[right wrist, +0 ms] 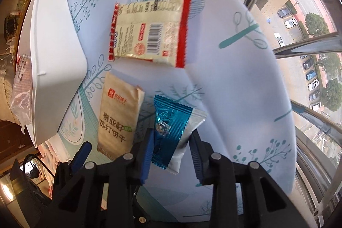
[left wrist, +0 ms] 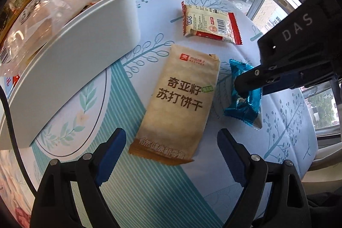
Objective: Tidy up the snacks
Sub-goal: 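Move the left tool to the beige cracker packet while the right tool approaches the blue foil wrapper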
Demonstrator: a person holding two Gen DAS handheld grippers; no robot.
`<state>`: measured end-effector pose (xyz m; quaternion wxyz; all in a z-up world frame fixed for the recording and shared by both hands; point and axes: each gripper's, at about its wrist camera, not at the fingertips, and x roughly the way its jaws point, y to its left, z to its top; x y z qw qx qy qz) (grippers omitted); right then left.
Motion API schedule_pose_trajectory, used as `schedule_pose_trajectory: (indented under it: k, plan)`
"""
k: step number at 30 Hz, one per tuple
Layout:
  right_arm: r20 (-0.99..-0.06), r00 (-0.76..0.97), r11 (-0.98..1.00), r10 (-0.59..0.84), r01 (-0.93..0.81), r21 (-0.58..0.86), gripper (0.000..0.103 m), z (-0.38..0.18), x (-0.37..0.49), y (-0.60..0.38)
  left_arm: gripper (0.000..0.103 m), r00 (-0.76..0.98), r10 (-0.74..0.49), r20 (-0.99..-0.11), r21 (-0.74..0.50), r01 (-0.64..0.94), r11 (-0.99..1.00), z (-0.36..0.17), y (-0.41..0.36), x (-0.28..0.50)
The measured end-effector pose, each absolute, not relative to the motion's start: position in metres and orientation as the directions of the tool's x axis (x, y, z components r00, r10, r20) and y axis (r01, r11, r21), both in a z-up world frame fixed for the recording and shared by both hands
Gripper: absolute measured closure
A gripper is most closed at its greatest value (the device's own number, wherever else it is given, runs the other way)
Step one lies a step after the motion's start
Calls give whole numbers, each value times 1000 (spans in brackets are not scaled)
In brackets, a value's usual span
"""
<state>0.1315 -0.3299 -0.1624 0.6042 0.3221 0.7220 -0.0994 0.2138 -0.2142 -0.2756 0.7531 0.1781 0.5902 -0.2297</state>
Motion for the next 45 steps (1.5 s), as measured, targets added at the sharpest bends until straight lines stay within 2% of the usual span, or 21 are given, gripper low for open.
schedule_pose_trajectory:
  k: [15,20,26,45]
  plan:
    - [-929,-23,717,369,642,270,70,-156,105,-381,20,211,-133,-968,3,546,838,-290,-230,227]
    - [-928,-16,718,371,639,276,70,-152,105,-388,38,240,-146,-960,3,529,849,-285,-230,226]
    - [-928,-9,719,373,635,283,70,-149,102,-384,43,244,-146,-959,4,523,852,-282,-227,220]
    - [-926,5,758,377,572,312,70,-129,101,-316,44,215,-196,-957,-89,425,901,-264,-152,177]
